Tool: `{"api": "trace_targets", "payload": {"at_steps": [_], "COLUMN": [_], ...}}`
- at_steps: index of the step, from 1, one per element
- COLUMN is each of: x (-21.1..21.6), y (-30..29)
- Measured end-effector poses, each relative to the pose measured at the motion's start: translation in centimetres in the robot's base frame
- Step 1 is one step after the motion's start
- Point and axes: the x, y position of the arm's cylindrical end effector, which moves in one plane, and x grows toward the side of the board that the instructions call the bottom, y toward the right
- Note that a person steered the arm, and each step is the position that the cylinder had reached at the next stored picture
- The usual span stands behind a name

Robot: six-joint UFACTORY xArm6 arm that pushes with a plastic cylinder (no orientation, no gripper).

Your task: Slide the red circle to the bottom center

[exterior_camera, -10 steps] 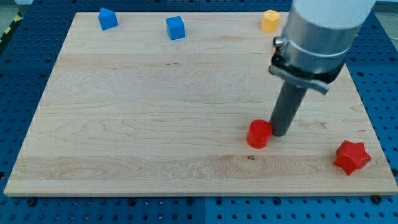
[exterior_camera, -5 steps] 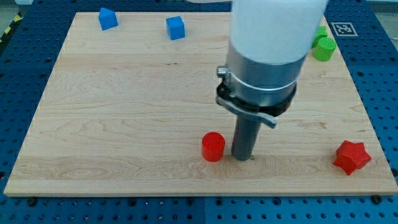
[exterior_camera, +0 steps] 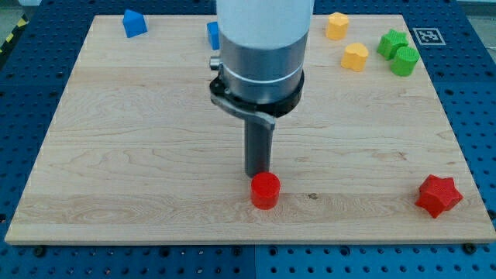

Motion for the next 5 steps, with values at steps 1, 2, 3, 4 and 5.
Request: {"api": "trace_targets", "payload": {"at_steps": [1, 2, 3, 4, 5], "x": [0.0, 1.1, 1.6, -0.9, -0.9], "y": [-0.8, -1.6, -1.9, -2.2, -1.0]}}
